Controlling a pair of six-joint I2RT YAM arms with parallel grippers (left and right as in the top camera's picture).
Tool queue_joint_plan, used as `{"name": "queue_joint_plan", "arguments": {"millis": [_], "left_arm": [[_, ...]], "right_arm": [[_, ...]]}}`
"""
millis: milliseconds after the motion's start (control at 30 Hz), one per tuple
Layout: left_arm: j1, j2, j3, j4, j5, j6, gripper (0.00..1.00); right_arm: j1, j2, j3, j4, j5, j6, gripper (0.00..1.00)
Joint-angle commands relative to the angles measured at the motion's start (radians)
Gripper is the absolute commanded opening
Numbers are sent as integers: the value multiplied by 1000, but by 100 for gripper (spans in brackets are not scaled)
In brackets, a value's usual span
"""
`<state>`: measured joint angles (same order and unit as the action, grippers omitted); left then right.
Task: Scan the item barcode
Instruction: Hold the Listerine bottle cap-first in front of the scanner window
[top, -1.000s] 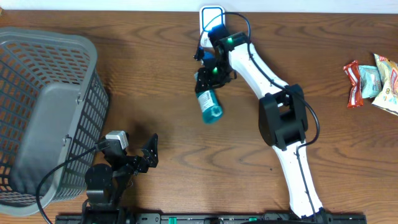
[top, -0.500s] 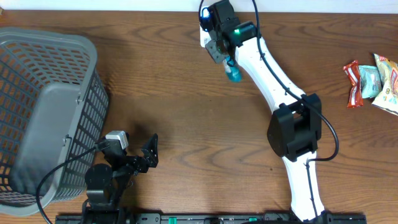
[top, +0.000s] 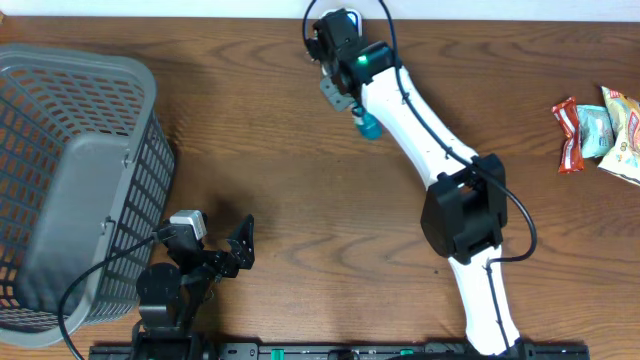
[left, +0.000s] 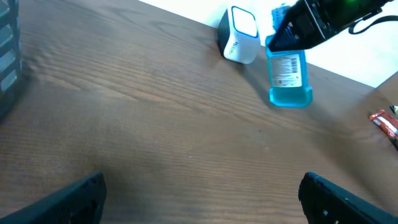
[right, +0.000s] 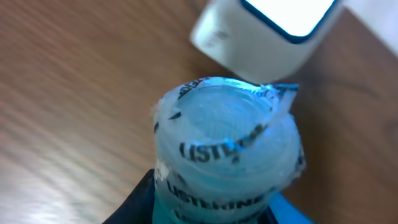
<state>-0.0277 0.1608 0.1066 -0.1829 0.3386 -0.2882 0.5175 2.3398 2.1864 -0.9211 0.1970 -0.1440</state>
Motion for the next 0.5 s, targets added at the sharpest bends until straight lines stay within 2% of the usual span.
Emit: {"name": "queue_joint_plan", "arguments": {"millis": [0, 267, 367, 467], "left_arm": [[5, -4, 4, 0, 9, -2, 98], [5, -4, 4, 0, 9, -2, 98], [5, -4, 4, 0, 9, -2, 98], [5, -4, 4, 0, 9, -2, 98]], "right_arm": [[13, -49, 13, 24, -50, 121, 1], [14, -51, 11, 126, -208, 161, 1], [14, -58, 11, 177, -198, 185, 1], [13, -69, 11, 201, -66, 208, 2]]}}
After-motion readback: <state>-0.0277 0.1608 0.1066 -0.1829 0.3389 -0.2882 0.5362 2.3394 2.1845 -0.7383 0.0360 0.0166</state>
